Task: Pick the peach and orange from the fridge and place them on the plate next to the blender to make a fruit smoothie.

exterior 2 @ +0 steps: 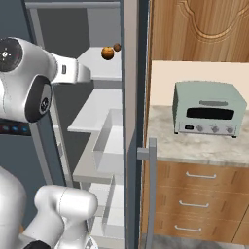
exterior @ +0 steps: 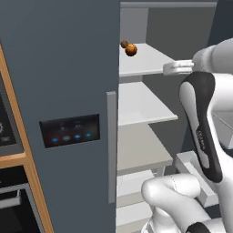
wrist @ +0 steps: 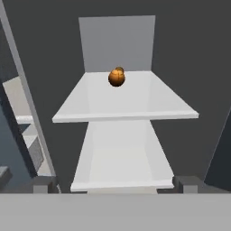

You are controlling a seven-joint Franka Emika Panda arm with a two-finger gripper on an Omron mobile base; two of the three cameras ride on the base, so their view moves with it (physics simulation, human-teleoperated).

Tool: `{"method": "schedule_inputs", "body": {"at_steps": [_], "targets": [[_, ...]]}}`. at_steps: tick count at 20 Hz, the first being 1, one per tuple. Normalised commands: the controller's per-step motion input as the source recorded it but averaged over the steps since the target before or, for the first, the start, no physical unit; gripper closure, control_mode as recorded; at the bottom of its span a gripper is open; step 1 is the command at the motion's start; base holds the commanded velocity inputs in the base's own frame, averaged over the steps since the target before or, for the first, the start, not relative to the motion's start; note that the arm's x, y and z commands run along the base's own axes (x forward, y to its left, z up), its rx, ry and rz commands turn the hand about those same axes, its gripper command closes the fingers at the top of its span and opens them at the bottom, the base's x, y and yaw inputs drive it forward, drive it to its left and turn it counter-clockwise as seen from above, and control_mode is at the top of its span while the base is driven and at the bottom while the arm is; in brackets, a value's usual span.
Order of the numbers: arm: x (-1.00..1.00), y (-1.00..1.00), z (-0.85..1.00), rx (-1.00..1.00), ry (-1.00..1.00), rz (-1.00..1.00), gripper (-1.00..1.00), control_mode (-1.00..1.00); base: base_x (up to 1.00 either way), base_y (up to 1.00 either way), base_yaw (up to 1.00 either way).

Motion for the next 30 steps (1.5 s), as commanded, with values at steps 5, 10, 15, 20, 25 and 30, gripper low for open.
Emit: {"method": "schedule_inputs", "body": {"at_steps": [5,10,15,20,25,30], "targets": [[0.68,-0.01,0.00,0.00,-0.01,0.05,-1.00,-1.00,0.00,0.00,0.00],[0.90,0.00,0.00,0.00,-0.02,0.01,-1.00,-1.00,0.00,0.00,0.00],[1.00,0.00,-0.03,0.01,-0.01,0.00,-1.00,-1.00,0.00,0.00,0.00],[0.98,0.00,-0.01,0.00,0.00,0.00,-1.00,-1.00,0.00,0.00,0.00],[0.79,0.00,-0.05,0.00,0.01,0.00,-1.00,-1.00,0.00,0.00,0.00],[0.72,0.01,-0.14,0.00,0.01,0.00,-1.00,-1.00,0.00,0.00,0.00]]}}
